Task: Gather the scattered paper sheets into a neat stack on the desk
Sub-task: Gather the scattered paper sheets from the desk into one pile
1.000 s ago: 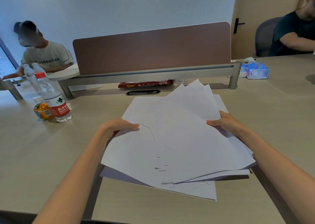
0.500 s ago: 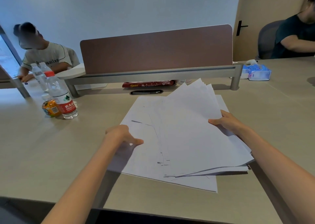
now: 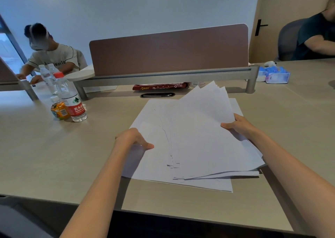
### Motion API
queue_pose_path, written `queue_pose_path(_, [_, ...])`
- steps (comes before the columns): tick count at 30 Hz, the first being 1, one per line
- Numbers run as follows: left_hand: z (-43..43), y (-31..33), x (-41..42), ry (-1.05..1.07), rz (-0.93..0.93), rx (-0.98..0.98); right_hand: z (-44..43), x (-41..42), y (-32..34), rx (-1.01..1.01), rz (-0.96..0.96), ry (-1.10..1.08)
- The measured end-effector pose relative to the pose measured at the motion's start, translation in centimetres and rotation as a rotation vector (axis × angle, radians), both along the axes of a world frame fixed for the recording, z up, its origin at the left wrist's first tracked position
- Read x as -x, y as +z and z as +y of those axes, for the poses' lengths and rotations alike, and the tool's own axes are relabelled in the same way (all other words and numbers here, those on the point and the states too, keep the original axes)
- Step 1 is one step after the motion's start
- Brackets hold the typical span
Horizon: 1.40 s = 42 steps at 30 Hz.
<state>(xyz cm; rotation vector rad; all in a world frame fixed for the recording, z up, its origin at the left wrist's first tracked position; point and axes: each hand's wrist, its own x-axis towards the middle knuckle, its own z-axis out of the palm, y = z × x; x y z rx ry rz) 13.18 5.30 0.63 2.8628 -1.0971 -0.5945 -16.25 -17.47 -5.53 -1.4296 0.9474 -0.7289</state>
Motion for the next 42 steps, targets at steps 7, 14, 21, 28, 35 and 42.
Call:
queue_pose_path(7, [1.8, -0.1, -3.1, 0.1, 0.325, 0.351, -1.2, 0.4, -1.1, 0.029, -0.005, 0.015])
queue_pose_path(14, [4.9, -1.1, -3.5, 0.091, 0.869, 0.466, -0.3, 0.4, -0.7, 0.043, 0.012, 0.006])
queue_pose_path(21, [7.5, -0.7, -2.0, -0.017, 0.886, 0.474, 0.6, 0.4, 0.4, 0.01, -0.003, -0.029])
queue_pose_path(28, [6.8, 3.3, -3.0, -0.129, 0.699, 0.377, 3.1, 3.1, 3.3, 0.019, -0.012, -0.017])
queue_pose_path(35, [2.6, 5.9, -4.6, -0.108, 0.667, 0.376, 3.3, 6.3, 4.5, -0.025, -0.105, 0.007])
queue_pose_path(42, [3.9, 1.3, -3.8, 0.358, 0.986, 0.833, 3.9, 4.8, 3.2, -0.041, -0.133, 0.003])
